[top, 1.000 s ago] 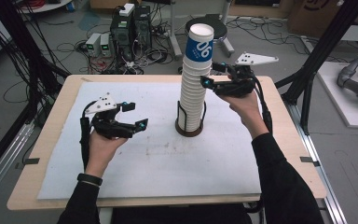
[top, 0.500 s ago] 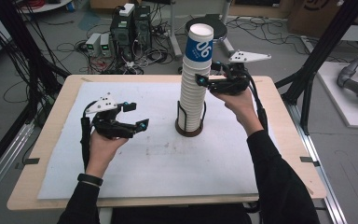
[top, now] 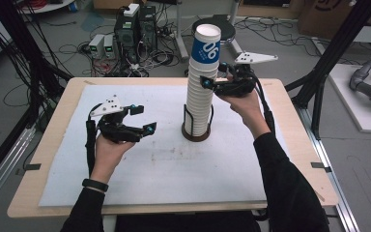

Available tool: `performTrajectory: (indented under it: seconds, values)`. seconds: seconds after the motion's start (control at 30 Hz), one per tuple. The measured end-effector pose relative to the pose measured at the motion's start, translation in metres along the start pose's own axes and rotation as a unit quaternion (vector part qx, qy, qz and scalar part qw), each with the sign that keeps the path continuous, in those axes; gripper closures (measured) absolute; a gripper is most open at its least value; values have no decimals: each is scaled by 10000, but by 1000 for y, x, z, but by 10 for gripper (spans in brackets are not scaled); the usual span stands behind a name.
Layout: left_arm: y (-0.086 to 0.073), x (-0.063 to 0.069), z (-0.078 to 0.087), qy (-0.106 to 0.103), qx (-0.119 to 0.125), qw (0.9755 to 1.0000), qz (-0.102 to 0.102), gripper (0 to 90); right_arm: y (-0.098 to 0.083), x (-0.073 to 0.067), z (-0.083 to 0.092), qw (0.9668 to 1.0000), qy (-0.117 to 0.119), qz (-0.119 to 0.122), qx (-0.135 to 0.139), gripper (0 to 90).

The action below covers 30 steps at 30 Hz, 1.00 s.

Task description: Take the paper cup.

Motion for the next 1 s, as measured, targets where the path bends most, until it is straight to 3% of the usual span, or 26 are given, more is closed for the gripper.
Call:
performTrajectory:
  seconds: [0.43,1.0]
  values:
    - [21,4,-1,-87,105,9999,-67,167,0,-1,2,10000,-50,62,-30,154]
    - [90,11,-9,-181,233,9989,-354,160,0,-1,2,9999,-88,93,-36,158]
Point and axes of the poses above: each handheld gripper's, and its own axes: z roughly backward along the jaws, y roughly out of its top, x roughly to its right, the point moved 1 cm from there along -z, roughly forward along the jaws, and after that the axes turned 9 degrees about -x, right-handed, at the moved point
